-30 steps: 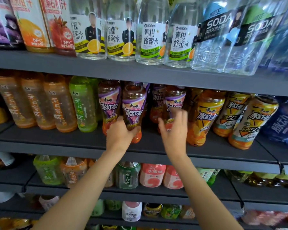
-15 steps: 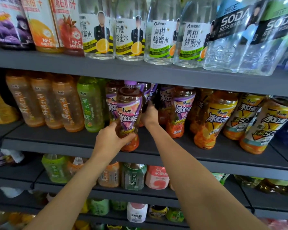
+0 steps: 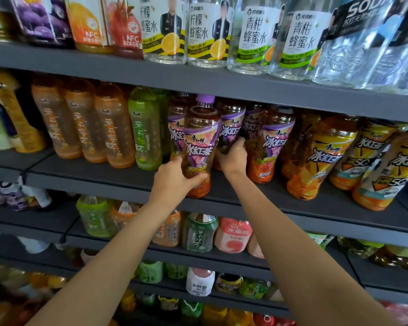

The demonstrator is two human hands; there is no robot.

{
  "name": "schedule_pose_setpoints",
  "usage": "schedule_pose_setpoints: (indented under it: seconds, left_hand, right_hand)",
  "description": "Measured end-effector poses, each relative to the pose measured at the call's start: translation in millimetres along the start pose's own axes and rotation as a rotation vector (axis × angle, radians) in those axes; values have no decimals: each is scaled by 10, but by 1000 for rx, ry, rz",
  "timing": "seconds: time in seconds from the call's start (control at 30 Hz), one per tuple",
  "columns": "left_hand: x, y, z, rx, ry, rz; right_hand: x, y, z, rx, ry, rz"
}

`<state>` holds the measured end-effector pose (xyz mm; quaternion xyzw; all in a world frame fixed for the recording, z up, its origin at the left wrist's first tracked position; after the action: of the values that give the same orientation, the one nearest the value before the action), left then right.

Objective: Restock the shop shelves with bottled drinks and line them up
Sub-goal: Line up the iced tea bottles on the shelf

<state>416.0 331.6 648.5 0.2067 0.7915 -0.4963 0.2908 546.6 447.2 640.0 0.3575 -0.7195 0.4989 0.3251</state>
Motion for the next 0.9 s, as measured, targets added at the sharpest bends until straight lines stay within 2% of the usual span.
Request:
schedule_pose_setpoints:
  seconds: [0.33,0.6,0.67,0.77,0.8,0.83,0.9]
  left_hand:
    - [15,20,8,-10,-1,0]
    - [-90,88,-15,-22,-54,-62]
    - [-137,133,-35,-32,-56,-84]
    - [-223,215,-67,-66,-39,-111]
    - [-255,248,-79,-73,-37,-119]
    - [-286,281,-95,-77,-39,-127]
    - [-344,337,-128,-80,-51,-150]
  right_hand:
    - [25,49,61,-24,-51,218]
    - [60,-26,120,-41,-46,222]
    - [69,-234,250,-147,-171,187]
    - [107,-620,512,-357,-473,153]
    - [91,-738,560,-424,-511,164]
    - [61,-850,565,-487,-487,169]
    - [-62,-1006,477,-513,-291,133]
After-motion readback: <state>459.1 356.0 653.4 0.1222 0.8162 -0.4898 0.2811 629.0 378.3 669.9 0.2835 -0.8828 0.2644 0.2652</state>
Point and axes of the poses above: each hand's wrist, its own z-axis away from the middle knuckle, its own y-axis out of the palm, x = y × z, the point moved 3 cm from there along -z, towards the middle knuckle
